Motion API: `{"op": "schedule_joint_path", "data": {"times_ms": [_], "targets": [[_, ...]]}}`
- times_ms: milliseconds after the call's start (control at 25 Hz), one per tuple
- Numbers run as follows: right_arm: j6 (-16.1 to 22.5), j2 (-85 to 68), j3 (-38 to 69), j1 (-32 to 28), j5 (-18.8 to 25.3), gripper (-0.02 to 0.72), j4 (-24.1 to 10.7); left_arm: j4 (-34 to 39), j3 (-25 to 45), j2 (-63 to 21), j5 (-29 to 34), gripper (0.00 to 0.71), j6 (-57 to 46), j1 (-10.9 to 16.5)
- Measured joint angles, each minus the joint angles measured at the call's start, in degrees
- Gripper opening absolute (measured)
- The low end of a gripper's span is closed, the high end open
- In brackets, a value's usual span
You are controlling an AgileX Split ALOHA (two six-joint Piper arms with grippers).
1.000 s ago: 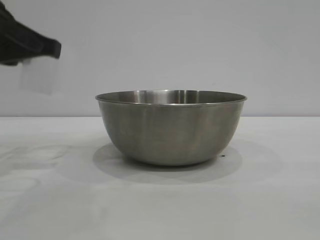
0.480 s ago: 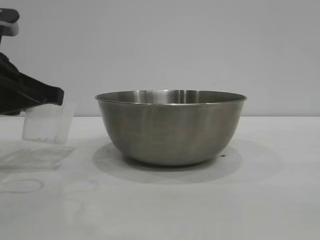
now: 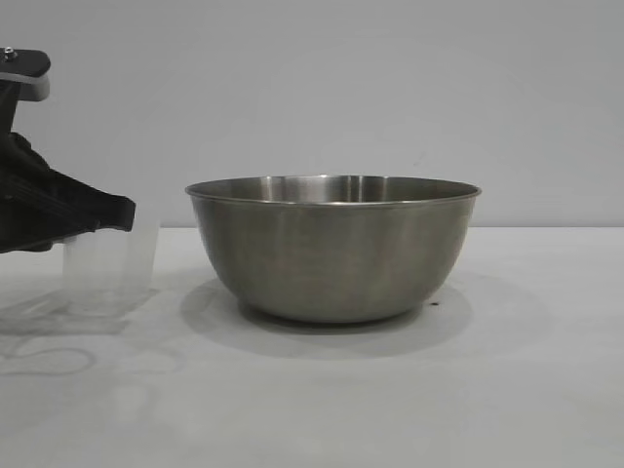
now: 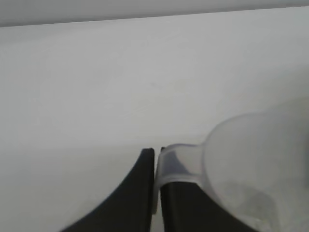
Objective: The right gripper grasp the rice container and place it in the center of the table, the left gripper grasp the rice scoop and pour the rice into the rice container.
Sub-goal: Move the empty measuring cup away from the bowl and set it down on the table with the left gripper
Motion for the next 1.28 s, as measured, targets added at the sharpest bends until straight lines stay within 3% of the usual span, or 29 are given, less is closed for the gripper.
{"op": "schedule_joint_path", "data": {"times_ms": [840,880,1080,1160,1280], "targets": [[0.0,0.0,0.0,0.0,0.0,0.208,0.0,0.85,0.0,1.7,0.0,0.0,-3.72,0.9],[0.0,0.0,0.0,0.0,0.0,0.208,0.0,0.85,0.0,1.7,0.0,0.05,-3.79,0.9],[0.0,0.0,0.0,0.0,0.0,0.208,0.0,0.85,0.0,1.7,0.0,0.05,-3.9,0.9],[0.0,0.0,0.0,0.0,0.0,0.208,0.0,0.97,0.0,1.7,0.0,0.12,-3.9,0.9],[0.0,0.0,0.0,0.0,0.0,0.208,0.0,1.09,0.0,1.7,0.0,0.106,-3.9,0.9]]}}
